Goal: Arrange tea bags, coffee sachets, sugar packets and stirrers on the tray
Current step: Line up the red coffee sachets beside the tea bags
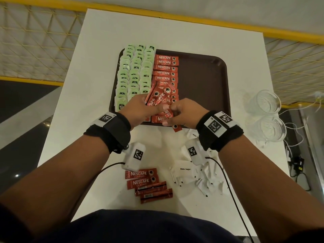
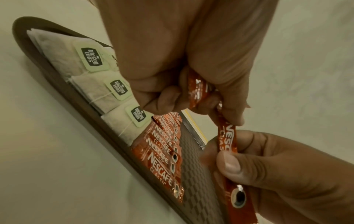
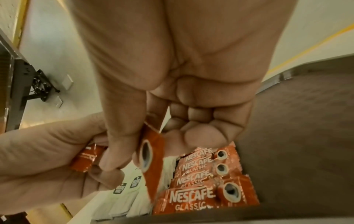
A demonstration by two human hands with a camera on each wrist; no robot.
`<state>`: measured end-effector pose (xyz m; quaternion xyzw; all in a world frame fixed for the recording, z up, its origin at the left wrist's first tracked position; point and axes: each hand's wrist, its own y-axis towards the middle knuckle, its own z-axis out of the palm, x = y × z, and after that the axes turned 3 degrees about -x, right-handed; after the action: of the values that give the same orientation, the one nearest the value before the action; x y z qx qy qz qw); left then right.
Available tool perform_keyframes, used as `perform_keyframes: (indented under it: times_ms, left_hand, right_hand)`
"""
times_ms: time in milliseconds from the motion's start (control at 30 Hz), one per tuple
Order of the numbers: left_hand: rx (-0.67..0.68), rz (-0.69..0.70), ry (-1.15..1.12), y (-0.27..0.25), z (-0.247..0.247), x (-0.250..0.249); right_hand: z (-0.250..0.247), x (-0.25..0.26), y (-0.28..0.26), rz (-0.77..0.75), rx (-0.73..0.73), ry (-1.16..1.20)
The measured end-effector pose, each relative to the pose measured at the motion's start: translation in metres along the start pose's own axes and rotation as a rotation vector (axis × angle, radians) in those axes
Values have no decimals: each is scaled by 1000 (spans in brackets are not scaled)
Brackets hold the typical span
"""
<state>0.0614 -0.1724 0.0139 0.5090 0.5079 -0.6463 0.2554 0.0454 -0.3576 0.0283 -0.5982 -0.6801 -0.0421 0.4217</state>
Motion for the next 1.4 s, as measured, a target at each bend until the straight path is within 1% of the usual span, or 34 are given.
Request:
perform_keyframes:
  times_ms: [67,133,200,300,367,467,533,600,700,900,1033,1233,1333,1400]
  left_hand:
    - [-26,10,-22,0,-1,0]
    - [-102,15,-61,1,-3,1]
    - [-179,14,-118,3,-7,2]
    - [-206,-18,-196,4,-9,3]
    - [-218,-33,-193,5,-8,3]
    - [-243,-50,-154,7,-8,3]
    - [-259,-82,-108,8,-13,5]
    - [-272,-135,-68,10,-20,9]
    - [-264,-209,-146,12,-30,13]
    - [-249,-287,-276,12,-33,12]
    - [-235,-274,-264,12,-30,14]
    - [-212,-236,-181,12,-26,14]
    - [-179,-197,-122,12,-23,15]
    - [-156,-170,-33,14,-21,16]
  right_hand:
    - [0,-1,0,-6,-8,9]
    - [0,-5,-1,9,-37,128]
    - [1,-11,-3,71,-93,336]
    - [0,-19,-2,162,-169,711]
    - [-1,-21,1,188,-199,798]
    - [-2,-26,8,220,-264,773]
    - [0,-31,12,254,-277,682]
    - [2,-34,14,288,-249,550]
    - [8,-37,16,302,-220,427]
    - [14,-39,28,340,-265,332]
    - [16,-42,34,383,-320,308]
    - [17,-48,35,417,-324,208]
    - [13,-41,33,369,-403,149]
    - [8,-29,31,274,-448,153]
